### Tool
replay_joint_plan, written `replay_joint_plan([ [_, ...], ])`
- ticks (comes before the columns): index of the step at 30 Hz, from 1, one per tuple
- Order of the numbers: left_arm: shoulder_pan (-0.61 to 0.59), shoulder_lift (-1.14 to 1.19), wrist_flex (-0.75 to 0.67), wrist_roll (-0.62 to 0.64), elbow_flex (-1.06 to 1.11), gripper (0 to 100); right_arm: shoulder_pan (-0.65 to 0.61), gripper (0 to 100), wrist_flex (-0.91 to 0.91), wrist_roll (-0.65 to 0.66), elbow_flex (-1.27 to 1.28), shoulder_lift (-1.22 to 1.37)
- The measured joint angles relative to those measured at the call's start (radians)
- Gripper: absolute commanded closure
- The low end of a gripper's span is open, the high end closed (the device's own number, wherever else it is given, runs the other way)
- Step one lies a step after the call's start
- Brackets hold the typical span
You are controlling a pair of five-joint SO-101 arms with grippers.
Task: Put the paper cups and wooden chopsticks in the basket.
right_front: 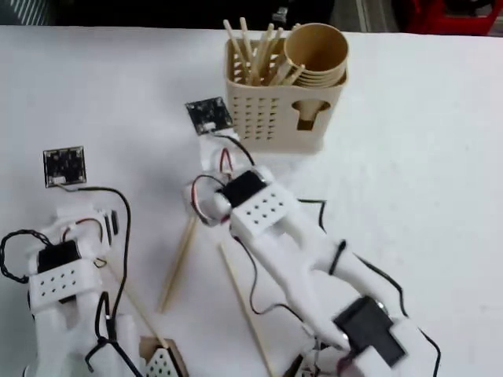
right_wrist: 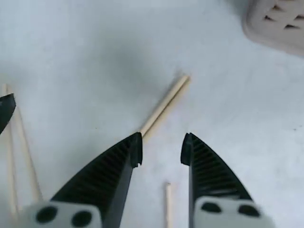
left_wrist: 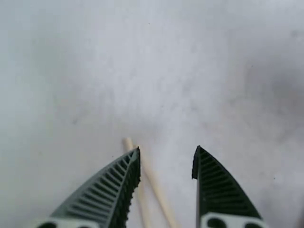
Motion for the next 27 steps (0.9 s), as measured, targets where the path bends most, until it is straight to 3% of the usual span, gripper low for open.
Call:
replay_joint_plan([
  [12, 0.000, 0.000, 0.000, 0.000, 0.000, 81, -0.029, 85.8, 0.002, -0.091, -0.249, 0.394],
  [22, 0.000, 0.000, 0.000, 0.000, 0.000, 81, -0.028, 86.2, 0.184, -0.091, -0.465, 0.600],
  [27, 0.000, 0.000, 0.000, 0.000, 0.000, 81, -0.025, 95.7, 0.292, -0.091, -0.574, 0.692],
])
